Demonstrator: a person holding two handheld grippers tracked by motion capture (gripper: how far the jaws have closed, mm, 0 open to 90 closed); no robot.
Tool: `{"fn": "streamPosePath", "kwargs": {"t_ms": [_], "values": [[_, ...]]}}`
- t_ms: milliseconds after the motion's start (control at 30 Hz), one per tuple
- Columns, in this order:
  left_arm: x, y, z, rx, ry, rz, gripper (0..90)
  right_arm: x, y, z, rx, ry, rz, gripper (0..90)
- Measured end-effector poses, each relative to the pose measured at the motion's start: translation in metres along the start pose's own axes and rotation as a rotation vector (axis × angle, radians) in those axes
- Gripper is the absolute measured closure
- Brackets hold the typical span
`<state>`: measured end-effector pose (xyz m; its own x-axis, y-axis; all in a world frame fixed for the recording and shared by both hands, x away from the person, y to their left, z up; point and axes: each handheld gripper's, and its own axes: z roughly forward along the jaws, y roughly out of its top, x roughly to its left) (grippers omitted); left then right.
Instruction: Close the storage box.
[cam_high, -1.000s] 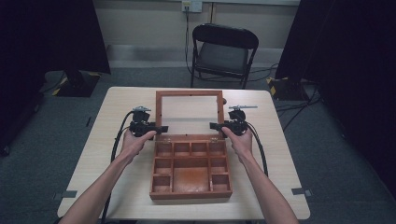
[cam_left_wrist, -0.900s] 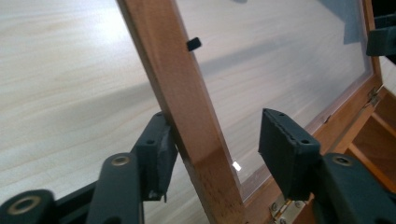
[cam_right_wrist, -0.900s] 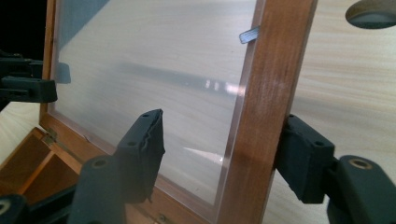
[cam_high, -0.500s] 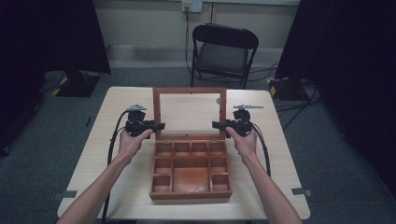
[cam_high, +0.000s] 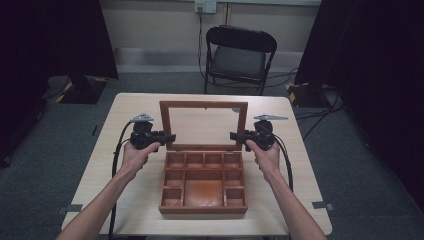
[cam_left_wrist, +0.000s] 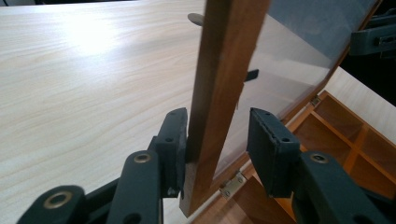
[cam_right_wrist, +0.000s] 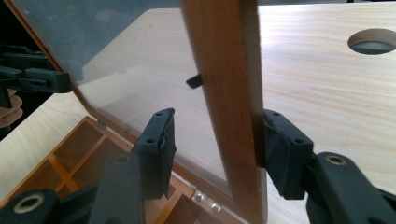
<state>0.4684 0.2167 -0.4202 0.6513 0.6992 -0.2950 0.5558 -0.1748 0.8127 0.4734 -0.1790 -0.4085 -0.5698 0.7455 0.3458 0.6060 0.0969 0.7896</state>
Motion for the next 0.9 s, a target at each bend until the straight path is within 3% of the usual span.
{"fn": "streamPosePath", "kwargs": {"t_ms": [67, 233, 400, 600, 700, 900], "values": [[-0.002, 0.000, -0.001, 0.004, 0.000, -0.013, 56.2, 0.002, 0.000, -0.002, 0.002, 0.000, -0.002, 47.2], [-0.010, 0.000, -0.007, 0.016, 0.007, 0.024, 54.6, 0.006, -0.001, -0.011, -0.006, 0.002, -0.005, 45.1], [-0.012, 0.001, -0.009, 0.016, 0.001, 0.025, 53.6, 0.010, -0.003, -0.019, -0.019, -0.008, -0.003, 42.2], [-0.012, 0.001, -0.008, 0.012, -0.002, 0.034, 54.0, 0.012, -0.009, -0.022, -0.015, -0.033, -0.022, 41.4], [-0.011, 0.002, -0.007, 0.013, 0.004, 0.033, 54.6, 0.011, -0.012, -0.024, -0.010, -0.030, 0.004, 42.0], [-0.011, 0.003, -0.008, 0.014, -0.010, 0.047, 55.3, 0.011, -0.011, -0.027, -0.003, -0.018, 0.003, 42.0]]}}
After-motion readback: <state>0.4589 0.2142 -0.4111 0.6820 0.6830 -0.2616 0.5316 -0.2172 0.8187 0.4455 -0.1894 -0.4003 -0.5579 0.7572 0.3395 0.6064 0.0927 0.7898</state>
